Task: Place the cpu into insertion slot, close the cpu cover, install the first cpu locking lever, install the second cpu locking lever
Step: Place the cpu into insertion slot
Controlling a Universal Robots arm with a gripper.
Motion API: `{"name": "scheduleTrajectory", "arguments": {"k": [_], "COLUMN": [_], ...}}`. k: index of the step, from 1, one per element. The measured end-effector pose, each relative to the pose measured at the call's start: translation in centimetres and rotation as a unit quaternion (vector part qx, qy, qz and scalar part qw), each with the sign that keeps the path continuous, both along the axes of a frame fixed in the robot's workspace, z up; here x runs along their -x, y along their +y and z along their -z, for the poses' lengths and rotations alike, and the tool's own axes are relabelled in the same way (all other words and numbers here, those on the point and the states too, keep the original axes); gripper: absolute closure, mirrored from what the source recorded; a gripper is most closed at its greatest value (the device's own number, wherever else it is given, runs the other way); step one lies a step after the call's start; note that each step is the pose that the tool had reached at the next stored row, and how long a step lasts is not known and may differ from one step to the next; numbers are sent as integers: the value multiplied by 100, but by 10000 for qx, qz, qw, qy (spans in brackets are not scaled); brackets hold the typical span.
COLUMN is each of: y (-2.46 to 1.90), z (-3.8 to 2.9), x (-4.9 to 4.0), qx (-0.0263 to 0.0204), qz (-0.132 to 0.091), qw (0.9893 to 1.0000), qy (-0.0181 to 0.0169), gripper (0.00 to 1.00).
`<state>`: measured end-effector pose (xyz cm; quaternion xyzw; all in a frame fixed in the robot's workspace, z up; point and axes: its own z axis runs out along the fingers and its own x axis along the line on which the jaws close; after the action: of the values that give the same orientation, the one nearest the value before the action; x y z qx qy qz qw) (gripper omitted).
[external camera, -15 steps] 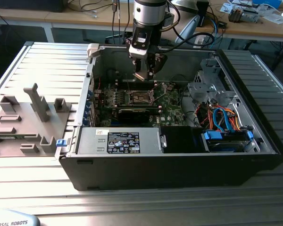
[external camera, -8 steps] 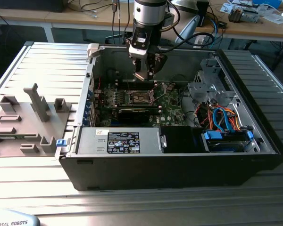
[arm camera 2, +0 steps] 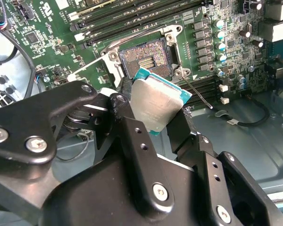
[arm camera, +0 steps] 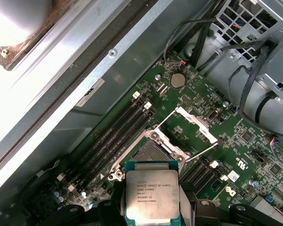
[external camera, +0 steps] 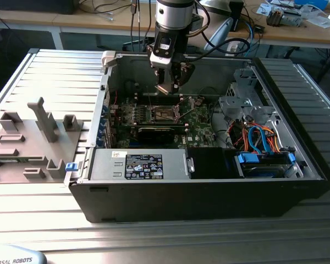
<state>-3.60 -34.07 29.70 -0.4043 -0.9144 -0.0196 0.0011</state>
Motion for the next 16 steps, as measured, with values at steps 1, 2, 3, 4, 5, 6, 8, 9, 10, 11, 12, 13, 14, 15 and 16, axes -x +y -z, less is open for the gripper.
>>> {"name": "scheduleTrajectory", "arguments": {"k": [1,2,3,4,5,6,8,9,10,11,12,13,14,15,16], "y": [0,0,0,0,0,0,0,0,0,0,0,0,0,0,0], "z": [0,0,0,0,0,0,0,0,0,0,0,0,0,0,0], "x": [0,0,0,0,0,0,0,0,0,0,0,0,0,0,0], "qx": [0,0,0,0,0,0,0,0,0,0,0,0,0,0,0], "qz": [2,7,9,11,14,16,22,24,29,32,34,37,41,43,45], "qw": [10000,10000,10000,10000,10000,10000,10000,10000,10000,10000,10000,10000,10000,10000,10000], "qy": [0,0,0,0,0,0,0,0,0,0,0,0,0,0,0], "gripper": [46,46,46,46,46,46,46,46,46,46,46,46,46,46,46]}}
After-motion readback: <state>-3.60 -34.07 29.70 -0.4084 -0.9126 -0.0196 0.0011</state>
